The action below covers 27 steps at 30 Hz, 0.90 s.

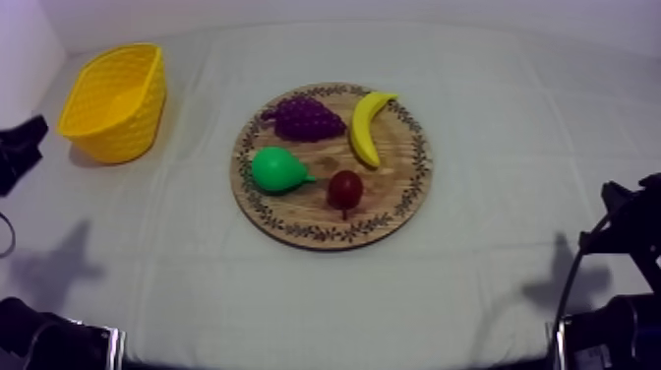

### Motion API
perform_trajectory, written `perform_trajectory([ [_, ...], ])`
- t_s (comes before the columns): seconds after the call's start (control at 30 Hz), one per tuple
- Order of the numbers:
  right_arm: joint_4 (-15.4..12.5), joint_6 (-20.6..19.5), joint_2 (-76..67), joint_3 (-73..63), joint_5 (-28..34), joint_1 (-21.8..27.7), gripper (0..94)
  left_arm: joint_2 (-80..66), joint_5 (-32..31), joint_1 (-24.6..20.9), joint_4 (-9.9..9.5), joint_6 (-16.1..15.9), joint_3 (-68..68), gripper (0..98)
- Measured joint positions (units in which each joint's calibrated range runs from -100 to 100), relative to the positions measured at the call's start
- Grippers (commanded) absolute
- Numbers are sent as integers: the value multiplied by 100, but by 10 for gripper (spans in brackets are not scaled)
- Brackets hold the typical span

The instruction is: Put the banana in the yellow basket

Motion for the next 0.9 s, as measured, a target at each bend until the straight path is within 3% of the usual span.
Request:
perform_trajectory([
  [0.27,0,0,0,0,0,0,6,2093,860,596,15,-10,-2410,21],
  [0.67,0,0,0,0,0,0,6,4948,1937,1339,538,-237,-5532,21],
  [0.9,0,0,0,0,0,0,6,6104,2242,1702,653,-175,-6608,56],
])
